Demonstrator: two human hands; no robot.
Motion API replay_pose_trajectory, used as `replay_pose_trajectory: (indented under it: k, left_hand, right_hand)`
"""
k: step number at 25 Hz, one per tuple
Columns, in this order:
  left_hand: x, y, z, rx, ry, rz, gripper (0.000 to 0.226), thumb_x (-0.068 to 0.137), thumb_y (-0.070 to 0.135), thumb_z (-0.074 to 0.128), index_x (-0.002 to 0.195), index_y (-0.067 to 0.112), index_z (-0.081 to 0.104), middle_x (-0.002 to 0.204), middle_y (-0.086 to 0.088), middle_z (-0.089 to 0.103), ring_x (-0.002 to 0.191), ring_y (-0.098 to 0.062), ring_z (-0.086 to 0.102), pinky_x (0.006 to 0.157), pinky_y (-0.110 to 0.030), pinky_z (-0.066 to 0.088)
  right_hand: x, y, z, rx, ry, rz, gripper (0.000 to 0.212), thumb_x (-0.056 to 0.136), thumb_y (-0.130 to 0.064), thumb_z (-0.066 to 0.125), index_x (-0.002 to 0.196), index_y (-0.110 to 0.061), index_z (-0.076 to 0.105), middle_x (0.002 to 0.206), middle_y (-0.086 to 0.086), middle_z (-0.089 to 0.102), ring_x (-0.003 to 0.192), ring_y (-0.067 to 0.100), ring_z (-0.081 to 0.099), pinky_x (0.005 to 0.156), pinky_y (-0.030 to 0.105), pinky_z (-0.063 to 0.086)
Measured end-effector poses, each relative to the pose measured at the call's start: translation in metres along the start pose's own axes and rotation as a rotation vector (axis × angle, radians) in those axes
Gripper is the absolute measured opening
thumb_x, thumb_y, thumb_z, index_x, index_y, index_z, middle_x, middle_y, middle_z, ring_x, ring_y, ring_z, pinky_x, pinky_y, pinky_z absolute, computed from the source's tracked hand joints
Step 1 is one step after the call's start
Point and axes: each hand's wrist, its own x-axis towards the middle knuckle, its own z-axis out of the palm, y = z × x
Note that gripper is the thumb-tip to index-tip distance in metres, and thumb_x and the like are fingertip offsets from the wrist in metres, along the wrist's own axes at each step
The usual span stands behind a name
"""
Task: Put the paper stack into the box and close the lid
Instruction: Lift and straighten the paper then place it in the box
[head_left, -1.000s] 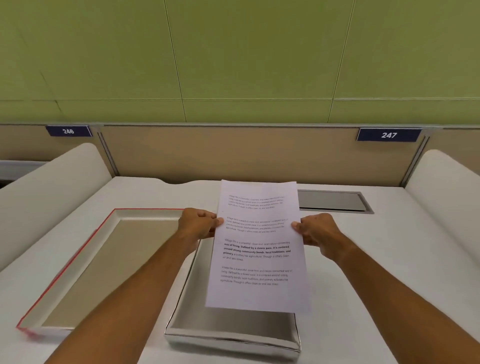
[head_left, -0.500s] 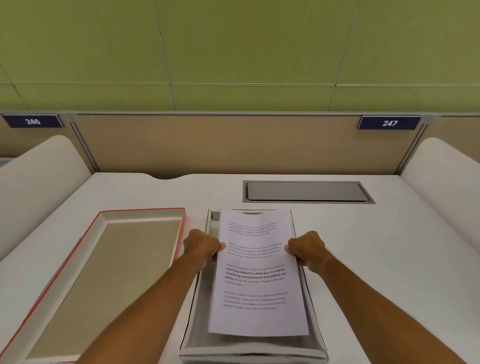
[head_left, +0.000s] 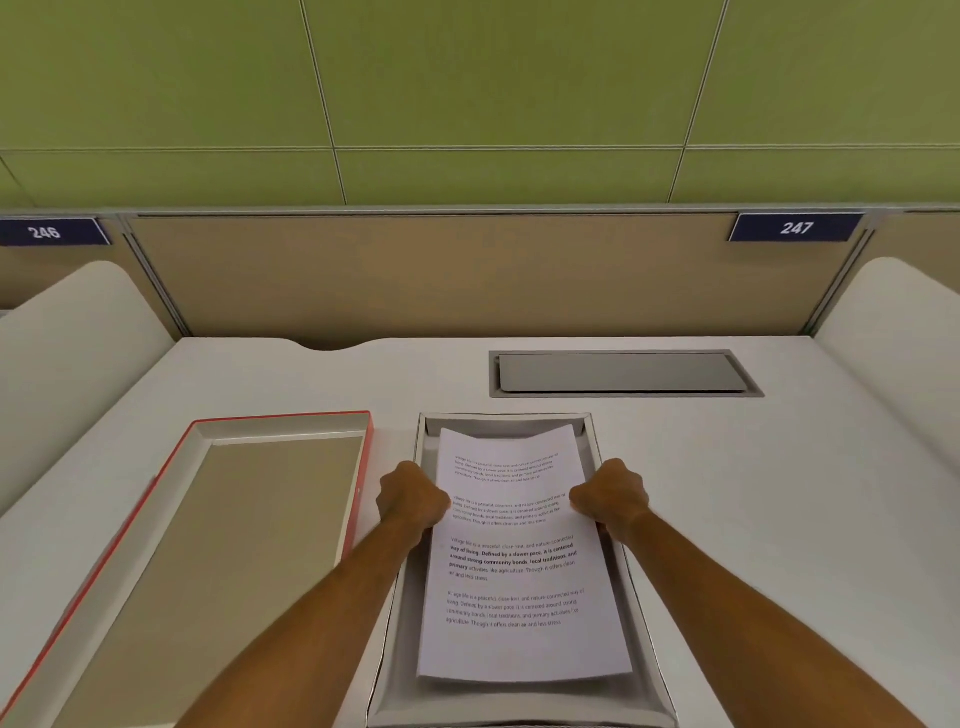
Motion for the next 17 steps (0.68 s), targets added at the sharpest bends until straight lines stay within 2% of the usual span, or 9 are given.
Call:
replay_pose_trajectory:
  k: [2, 4, 6, 9, 11, 13, 15, 17]
  left_hand:
    - [0.000, 0.000, 0.003, 0.070, -0.017, 0.038, 0.023, 0.081, 0.016, 0.073, 0.074, 0.010, 0.052, 0.088, -0.010, 0.068, 0.055, -0.014, 0.054, 0.051, -0.025, 0.046]
    - [0.001, 0.001, 0.005, 0.069, -0.080, 0.047, 0.015, 0.085, 0.015, 0.066, 0.085, 0.008, 0.053, 0.088, -0.009, 0.064, 0.064, -0.018, 0.057, 0.054, -0.027, 0.047]
    - [0.000, 0.002, 0.004, -0.021, -0.154, 0.004, 0.012, 0.089, 0.017, 0.057, 0.093, 0.007, 0.051, 0.086, -0.006, 0.061, 0.068, -0.019, 0.058, 0.058, -0.029, 0.049]
    - [-0.004, 0.007, -0.002, -0.232, -0.232, -0.100, 0.035, 0.095, 0.035, 0.049, 0.114, 0.006, 0.051, 0.078, -0.001, 0.053, 0.065, -0.016, 0.051, 0.057, -0.029, 0.045]
    - [-0.006, 0.009, -0.006, -0.312, -0.282, -0.153, 0.053, 0.095, 0.050, 0.043, 0.126, 0.006, 0.048, 0.082, -0.002, 0.054, 0.073, -0.020, 0.052, 0.067, -0.033, 0.045]
    - [-0.007, 0.010, -0.008, -0.325, -0.315, -0.174, 0.065, 0.094, 0.058, 0.037, 0.132, 0.007, 0.045, 0.099, -0.009, 0.059, 0.085, -0.025, 0.052, 0.078, -0.039, 0.044]
    - [-0.008, 0.011, -0.007, -0.305, -0.308, -0.165, 0.073, 0.093, 0.063, 0.032, 0.137, 0.006, 0.042, 0.125, -0.018, 0.057, 0.096, -0.030, 0.052, 0.081, -0.039, 0.042]
    - [-0.008, 0.011, -0.005, -0.313, -0.297, -0.163, 0.075, 0.093, 0.064, 0.028, 0.141, 0.007, 0.039, 0.140, -0.017, 0.051, 0.113, -0.035, 0.053, 0.081, -0.039, 0.038]
  right_hand:
    - [0.000, -0.001, 0.002, -0.076, 0.014, -0.020, 0.030, 0.084, -0.015, 0.067, 0.064, -0.018, 0.044, 0.066, -0.003, 0.054, 0.057, 0.017, 0.057, 0.054, 0.027, 0.050]
    - [0.000, -0.002, 0.004, -0.146, 0.009, -0.044, 0.028, 0.084, -0.013, 0.065, 0.065, -0.016, 0.043, 0.073, 0.000, 0.056, 0.064, 0.021, 0.058, 0.059, 0.028, 0.049]
    - [-0.001, -0.002, 0.007, -0.198, -0.017, -0.048, 0.018, 0.085, -0.013, 0.063, 0.076, -0.011, 0.048, 0.082, 0.002, 0.056, 0.073, 0.024, 0.058, 0.064, 0.029, 0.048]
    - [-0.004, -0.002, 0.009, -0.253, -0.094, -0.036, 0.012, 0.087, -0.014, 0.059, 0.089, -0.010, 0.048, 0.083, 0.002, 0.053, 0.079, 0.024, 0.056, 0.068, 0.030, 0.048]
    - [-0.003, -0.003, 0.006, -0.185, -0.153, -0.015, 0.009, 0.087, -0.014, 0.056, 0.091, -0.007, 0.052, 0.086, 0.005, 0.058, 0.084, 0.026, 0.060, 0.072, 0.033, 0.050]
    - [-0.003, -0.004, 0.002, -0.030, -0.220, 0.031, 0.027, 0.089, -0.020, 0.054, 0.108, -0.001, 0.056, 0.105, 0.013, 0.063, 0.098, 0.030, 0.062, 0.076, 0.036, 0.049]
    - [-0.003, -0.003, -0.001, 0.119, -0.277, 0.086, 0.049, 0.093, -0.033, 0.052, 0.129, 0.001, 0.051, 0.127, 0.018, 0.060, 0.114, 0.035, 0.058, 0.082, 0.037, 0.045]
    - [-0.004, -0.002, 0.000, 0.185, -0.291, 0.105, 0.057, 0.095, -0.042, 0.048, 0.136, -0.001, 0.048, 0.135, 0.018, 0.056, 0.118, 0.035, 0.054, 0.085, 0.039, 0.042]
